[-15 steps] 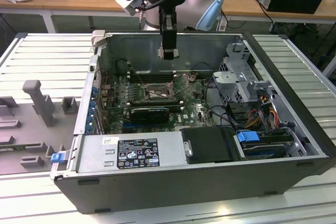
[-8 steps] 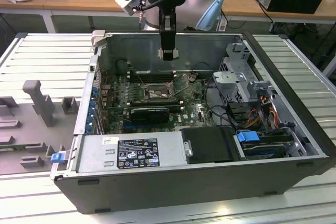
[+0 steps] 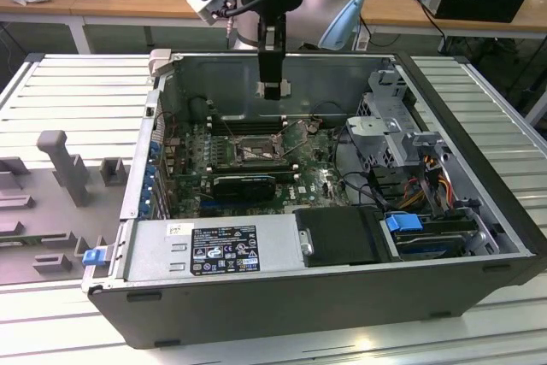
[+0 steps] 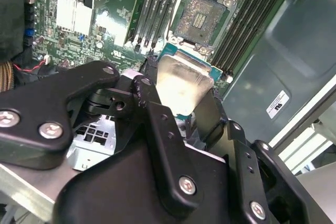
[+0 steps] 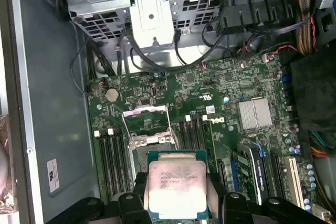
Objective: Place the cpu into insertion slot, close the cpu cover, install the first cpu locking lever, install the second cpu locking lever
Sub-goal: 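Place the cpu into insertion slot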
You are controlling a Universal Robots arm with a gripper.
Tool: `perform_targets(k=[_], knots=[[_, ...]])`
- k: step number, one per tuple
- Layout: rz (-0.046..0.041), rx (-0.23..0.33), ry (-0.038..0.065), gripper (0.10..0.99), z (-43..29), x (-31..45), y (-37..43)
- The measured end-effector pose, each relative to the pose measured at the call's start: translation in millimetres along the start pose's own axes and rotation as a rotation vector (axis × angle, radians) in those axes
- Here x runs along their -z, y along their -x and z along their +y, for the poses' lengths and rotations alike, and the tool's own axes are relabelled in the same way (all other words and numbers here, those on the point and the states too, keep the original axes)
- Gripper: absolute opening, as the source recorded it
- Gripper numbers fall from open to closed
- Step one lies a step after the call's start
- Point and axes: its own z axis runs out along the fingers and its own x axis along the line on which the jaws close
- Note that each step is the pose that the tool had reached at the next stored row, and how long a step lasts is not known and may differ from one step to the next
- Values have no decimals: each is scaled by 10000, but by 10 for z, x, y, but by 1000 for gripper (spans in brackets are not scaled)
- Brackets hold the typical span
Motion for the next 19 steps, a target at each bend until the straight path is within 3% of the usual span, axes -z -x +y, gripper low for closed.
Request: perform_targets(k=[19], knots=[[-127, -1417, 27, 529, -5, -54, 1]])
